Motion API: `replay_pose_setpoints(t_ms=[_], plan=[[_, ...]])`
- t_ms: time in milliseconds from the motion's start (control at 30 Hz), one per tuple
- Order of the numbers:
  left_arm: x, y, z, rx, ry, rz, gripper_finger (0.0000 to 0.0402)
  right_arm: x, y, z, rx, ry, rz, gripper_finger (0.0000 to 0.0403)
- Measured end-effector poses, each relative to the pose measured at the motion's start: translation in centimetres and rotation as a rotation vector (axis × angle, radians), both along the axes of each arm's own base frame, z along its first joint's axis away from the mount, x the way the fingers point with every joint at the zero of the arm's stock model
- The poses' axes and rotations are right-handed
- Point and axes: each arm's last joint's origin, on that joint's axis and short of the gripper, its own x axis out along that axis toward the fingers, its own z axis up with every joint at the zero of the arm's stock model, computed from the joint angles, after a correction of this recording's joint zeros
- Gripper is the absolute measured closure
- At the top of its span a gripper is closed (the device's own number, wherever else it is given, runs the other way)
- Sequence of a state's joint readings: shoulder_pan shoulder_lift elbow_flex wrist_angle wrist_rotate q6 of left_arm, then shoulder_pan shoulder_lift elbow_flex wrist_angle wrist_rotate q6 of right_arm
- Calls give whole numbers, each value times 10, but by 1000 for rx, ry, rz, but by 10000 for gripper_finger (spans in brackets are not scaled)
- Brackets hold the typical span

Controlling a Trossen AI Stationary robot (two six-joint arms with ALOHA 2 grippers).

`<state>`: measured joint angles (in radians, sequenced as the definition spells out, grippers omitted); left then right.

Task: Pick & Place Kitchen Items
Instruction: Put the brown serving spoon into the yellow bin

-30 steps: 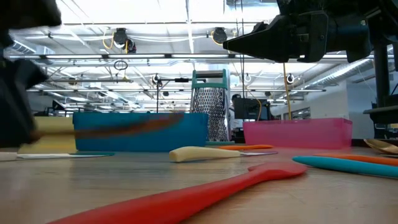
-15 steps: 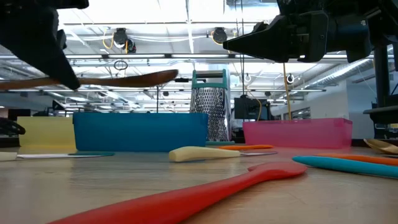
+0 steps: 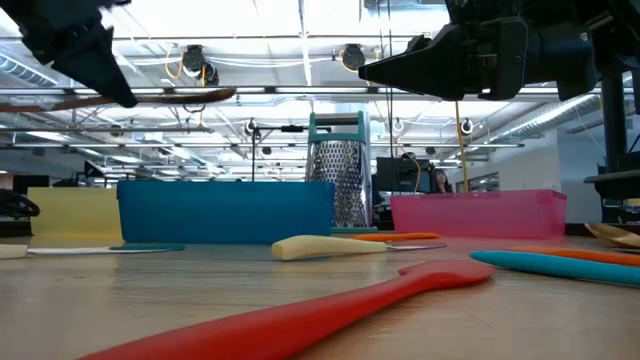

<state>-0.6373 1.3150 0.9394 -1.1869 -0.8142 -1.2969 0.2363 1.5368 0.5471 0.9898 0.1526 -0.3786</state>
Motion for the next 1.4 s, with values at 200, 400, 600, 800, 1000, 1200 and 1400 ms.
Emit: replay_pose_setpoints(t_ms=[200, 400, 600, 800, 1000, 1200, 1400], plan=[[-6, 34, 4, 79, 115, 187, 351, 0, 0, 0, 0, 0, 0, 267], [-1, 67, 5, 86, 157, 387, 351, 0, 0, 0, 0, 0, 0, 268], [2, 100, 5, 58, 228, 536, 350, 0, 0, 0, 0, 0, 0, 266], [1, 134, 4, 49, 316, 635, 350, 0, 0, 0, 0, 0, 0, 268], [4, 165, 1, -36, 366, 629, 350, 0, 0, 0, 0, 0, 0, 267], [7, 193, 1, -49, 352, 607, 350, 0, 0, 0, 0, 0, 0, 267], [-5, 215, -4, -117, 387, 662, 350, 0, 0, 0, 0, 0, 0, 267]])
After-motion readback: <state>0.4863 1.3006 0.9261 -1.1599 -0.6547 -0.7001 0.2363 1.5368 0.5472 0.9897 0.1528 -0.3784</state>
